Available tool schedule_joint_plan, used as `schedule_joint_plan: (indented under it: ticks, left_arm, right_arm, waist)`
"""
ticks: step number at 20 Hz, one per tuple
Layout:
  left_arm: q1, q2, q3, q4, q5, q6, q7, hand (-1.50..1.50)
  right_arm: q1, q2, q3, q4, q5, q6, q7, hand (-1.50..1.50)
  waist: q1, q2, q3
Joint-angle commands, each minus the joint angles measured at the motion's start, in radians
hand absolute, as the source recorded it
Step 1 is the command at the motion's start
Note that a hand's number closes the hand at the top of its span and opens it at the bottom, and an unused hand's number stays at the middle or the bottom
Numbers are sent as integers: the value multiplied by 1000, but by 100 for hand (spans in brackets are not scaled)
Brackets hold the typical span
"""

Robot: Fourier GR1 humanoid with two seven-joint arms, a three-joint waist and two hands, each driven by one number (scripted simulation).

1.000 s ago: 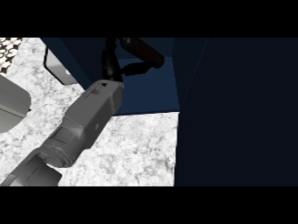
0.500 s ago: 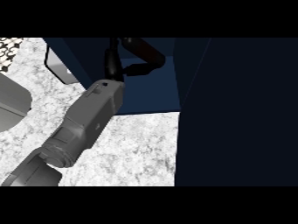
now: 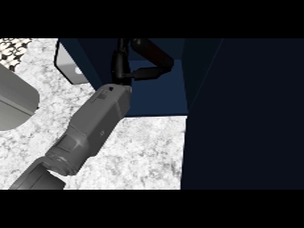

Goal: Pick up the wine, place it into the cabinet and close the cabinet

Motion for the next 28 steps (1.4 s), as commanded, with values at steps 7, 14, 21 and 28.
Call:
schedule_joint_plan:
  ticks: [7,14,21,28]
  left_arm:
    - [146,4,-38,-265,-26,-36,45,-150]
    - [326,27,-103,-529,-58,19,122,-150]
    - [550,20,-225,-869,-105,103,177,-150]
    - [790,91,-330,-1182,-141,125,228,-150]
  right_arm:
    - [64,-13,16,-214,-56,-30,111,-150]
    - [63,-4,19,-195,-56,-33,70,-150]
    - [77,-1,35,-195,-20,-43,49,-150]
    - [-17,-13,22,-200,-35,-74,132,-150]
  waist:
    - [44,-17,-1]
    - [42,-15,0]
    - [38,-16,0]
    - [40,-9,-1]
